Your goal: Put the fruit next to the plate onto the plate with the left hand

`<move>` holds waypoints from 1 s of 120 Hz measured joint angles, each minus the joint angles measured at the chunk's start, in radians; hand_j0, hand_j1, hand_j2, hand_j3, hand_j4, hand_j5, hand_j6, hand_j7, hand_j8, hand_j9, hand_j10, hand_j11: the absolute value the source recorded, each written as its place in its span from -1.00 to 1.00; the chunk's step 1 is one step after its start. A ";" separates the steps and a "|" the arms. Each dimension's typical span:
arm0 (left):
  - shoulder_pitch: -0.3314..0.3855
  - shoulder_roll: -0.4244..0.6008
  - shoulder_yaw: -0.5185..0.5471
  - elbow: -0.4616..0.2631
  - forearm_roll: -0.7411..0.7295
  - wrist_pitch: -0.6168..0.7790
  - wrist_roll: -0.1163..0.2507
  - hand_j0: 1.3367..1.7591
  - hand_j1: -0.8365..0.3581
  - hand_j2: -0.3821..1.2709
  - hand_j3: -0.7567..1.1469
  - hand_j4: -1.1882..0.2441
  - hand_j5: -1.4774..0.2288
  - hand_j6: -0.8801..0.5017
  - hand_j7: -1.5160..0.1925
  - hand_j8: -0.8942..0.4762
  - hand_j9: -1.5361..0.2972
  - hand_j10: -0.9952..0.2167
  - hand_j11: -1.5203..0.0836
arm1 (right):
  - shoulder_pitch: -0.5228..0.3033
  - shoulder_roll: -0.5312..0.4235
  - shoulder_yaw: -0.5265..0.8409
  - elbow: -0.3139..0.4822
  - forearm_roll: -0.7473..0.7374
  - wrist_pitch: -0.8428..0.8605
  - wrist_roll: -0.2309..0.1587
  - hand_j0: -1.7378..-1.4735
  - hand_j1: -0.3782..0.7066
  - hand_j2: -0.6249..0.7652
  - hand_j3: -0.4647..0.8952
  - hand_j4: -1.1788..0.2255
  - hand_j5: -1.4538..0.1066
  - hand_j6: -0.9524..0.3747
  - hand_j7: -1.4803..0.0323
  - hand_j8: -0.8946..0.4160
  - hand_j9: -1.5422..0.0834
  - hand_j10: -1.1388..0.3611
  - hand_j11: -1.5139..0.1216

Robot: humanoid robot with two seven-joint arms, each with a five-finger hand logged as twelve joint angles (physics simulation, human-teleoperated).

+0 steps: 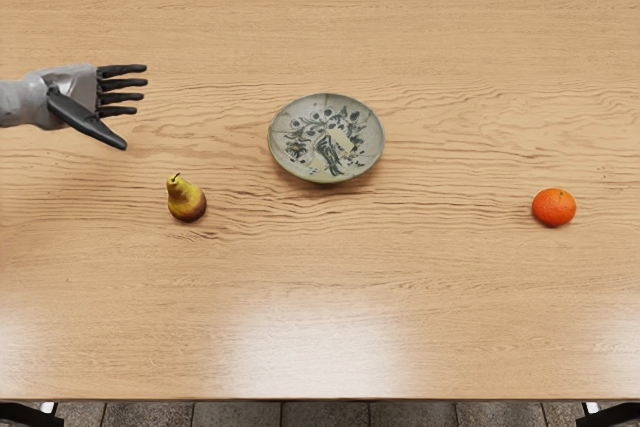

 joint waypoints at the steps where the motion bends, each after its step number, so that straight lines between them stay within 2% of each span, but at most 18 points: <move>1: 0.000 -0.001 0.000 0.000 0.000 0.000 0.000 0.52 0.98 -0.54 -0.20 0.66 0.73 0.27 0.77 0.30 0.68 0.64 0.90 | 0.000 0.000 0.000 0.000 0.000 0.000 0.000 -0.40 -0.88 -0.11 -0.32 0.64 0.81 0.39 0.91 0.32 0.85 0.48 0.80; 34: 0.016 -0.015 -0.014 -0.004 0.029 0.000 -0.008 0.52 0.98 -0.54 -0.20 0.66 0.73 0.27 0.77 0.30 0.68 0.64 0.90 | -0.006 0.000 -0.002 0.000 -0.002 -0.002 -0.006 -0.40 -0.88 -0.11 -0.32 0.64 0.81 0.39 0.91 0.32 0.85 0.48 0.80; 50: 0.034 -0.018 -0.067 -0.003 0.155 0.000 -0.089 0.52 0.98 -0.54 -0.20 0.66 0.73 0.27 0.77 0.30 0.68 0.64 0.90 | -0.007 0.000 -0.002 0.000 -0.002 -0.002 -0.008 -0.40 -0.88 -0.11 -0.32 0.64 0.81 0.39 0.91 0.32 0.85 0.48 0.80; 56: 0.069 -0.024 -0.092 -0.005 0.199 0.000 -0.110 0.52 0.99 -0.54 -0.20 0.66 0.73 0.27 0.77 0.30 0.68 0.64 0.90 | -0.007 0.000 -0.002 0.000 -0.002 -0.002 -0.008 -0.40 -0.88 -0.11 -0.32 0.64 0.81 0.39 0.91 0.32 0.85 0.48 0.80; 64: 0.160 -0.042 -0.170 -0.036 0.284 0.000 -0.132 0.52 0.99 -0.54 -0.21 0.66 0.73 0.27 0.77 0.30 0.68 0.64 0.90 | -0.007 0.000 -0.002 0.000 -0.002 -0.002 -0.009 -0.40 -0.88 -0.11 -0.32 0.64 0.81 0.39 0.91 0.32 0.85 0.48 0.80; 74: 0.179 -0.051 -0.241 -0.060 0.361 0.000 -0.155 0.52 0.98 -0.54 -0.21 0.66 0.73 0.27 0.77 0.30 0.68 0.64 0.90 | -0.007 0.000 -0.002 0.000 -0.002 -0.002 -0.009 -0.40 -0.88 -0.11 -0.32 0.64 0.81 0.39 0.91 0.32 0.85 0.48 0.80; 96: 0.178 -0.037 -0.249 -0.072 0.419 0.000 -0.266 0.52 0.98 -0.54 -0.21 0.66 0.73 0.27 0.77 0.30 0.68 0.64 0.90 | -0.007 0.000 -0.002 0.000 -0.002 -0.002 -0.009 -0.40 -0.88 -0.11 -0.32 0.64 0.81 0.39 0.91 0.32 0.85 0.48 0.80; 114: 0.172 -0.030 -0.150 -0.075 0.490 0.000 -0.450 0.52 0.99 -0.54 -0.21 0.66 0.73 0.27 0.77 0.30 0.68 0.64 0.90 | -0.007 0.000 -0.002 0.000 -0.002 -0.002 -0.009 -0.40 -0.88 -0.11 -0.32 0.64 0.81 0.39 0.91 0.32 0.85 0.48 0.80; 120: 0.174 -0.021 -0.115 -0.077 0.500 0.000 -0.497 0.52 0.98 -0.54 -0.20 0.66 0.73 0.27 0.77 0.30 0.68 0.64 0.90 | -0.007 0.000 -0.002 0.000 -0.002 -0.002 -0.009 -0.40 -0.88 -0.11 -0.32 0.64 0.81 0.39 0.91 0.32 0.85 0.48 0.80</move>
